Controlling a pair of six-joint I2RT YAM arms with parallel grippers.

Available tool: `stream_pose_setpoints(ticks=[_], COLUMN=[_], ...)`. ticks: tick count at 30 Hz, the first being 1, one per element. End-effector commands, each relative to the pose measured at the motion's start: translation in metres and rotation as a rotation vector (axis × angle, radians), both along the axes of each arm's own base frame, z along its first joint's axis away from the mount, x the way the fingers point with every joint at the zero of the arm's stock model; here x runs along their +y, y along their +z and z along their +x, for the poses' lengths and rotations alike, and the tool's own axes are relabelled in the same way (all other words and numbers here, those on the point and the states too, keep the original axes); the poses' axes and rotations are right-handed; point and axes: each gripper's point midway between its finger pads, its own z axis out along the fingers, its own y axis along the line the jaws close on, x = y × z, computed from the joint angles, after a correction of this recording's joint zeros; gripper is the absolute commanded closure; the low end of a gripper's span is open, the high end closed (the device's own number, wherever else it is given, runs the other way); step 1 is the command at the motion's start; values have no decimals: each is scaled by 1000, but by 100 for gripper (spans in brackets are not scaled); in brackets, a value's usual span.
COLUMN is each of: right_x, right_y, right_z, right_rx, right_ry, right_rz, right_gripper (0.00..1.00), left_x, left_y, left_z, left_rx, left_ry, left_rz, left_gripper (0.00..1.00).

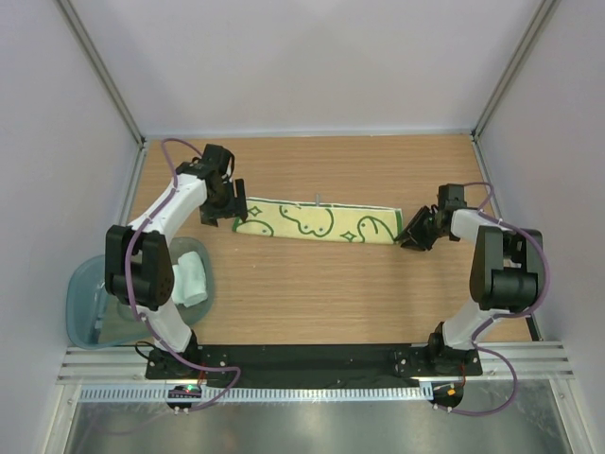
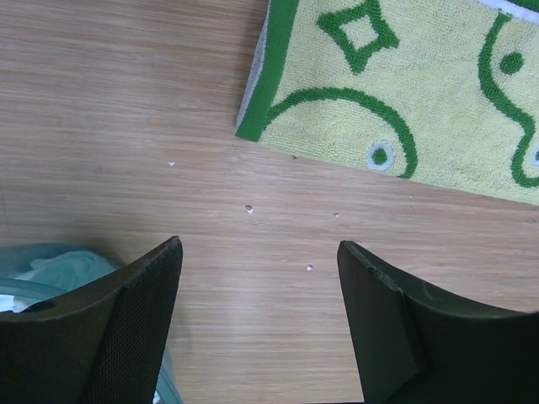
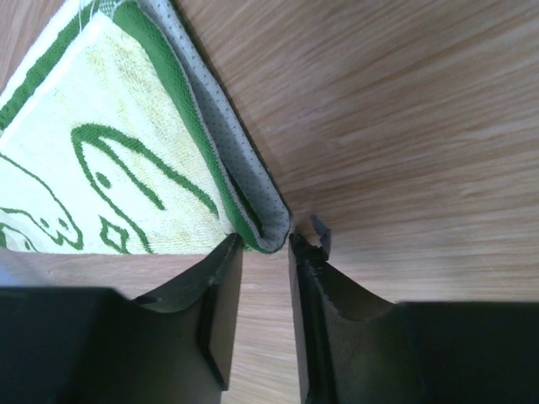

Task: Roll the towels
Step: Fold the towel

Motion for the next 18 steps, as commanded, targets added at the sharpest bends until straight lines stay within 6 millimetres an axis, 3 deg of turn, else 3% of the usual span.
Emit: stream_pose_setpoints(ticks=[1,3,4,7,9,13,17,18], right_x=[-9,-9,-11,-21,-38,-70,-75,-67], right_y=[-11,-15,-14,-13,-12,16,46,53], right_z=[7,5,6,5,-2,0,5,7], right_rx=[-1,10,9,21,59,53,16,1], right_ry=[-2,0,-3,-8,-21,-67,-51,-22], right_rz=[-53,-59,-65,-125,-215,-375,-445,-461], right_gripper=[66,74,84,93,96,99,99,99], left_x=[1,1,1,0,0,-7,-13,-15], left_y=[0,0,0,-1,-2,-1,3,4], left_z=[6,5,5,4,4,1,1,1], left_rx=[-20,-19,-20,-18,-14,-10,-15,-18], left_ry=[-6,-8,-7,-10,-10,-23,-32,-36], left_rz=[-9,-10,-9,-11,-15,-54,-86,-94], left_gripper=[25,25,26,26,26,28,28,28])
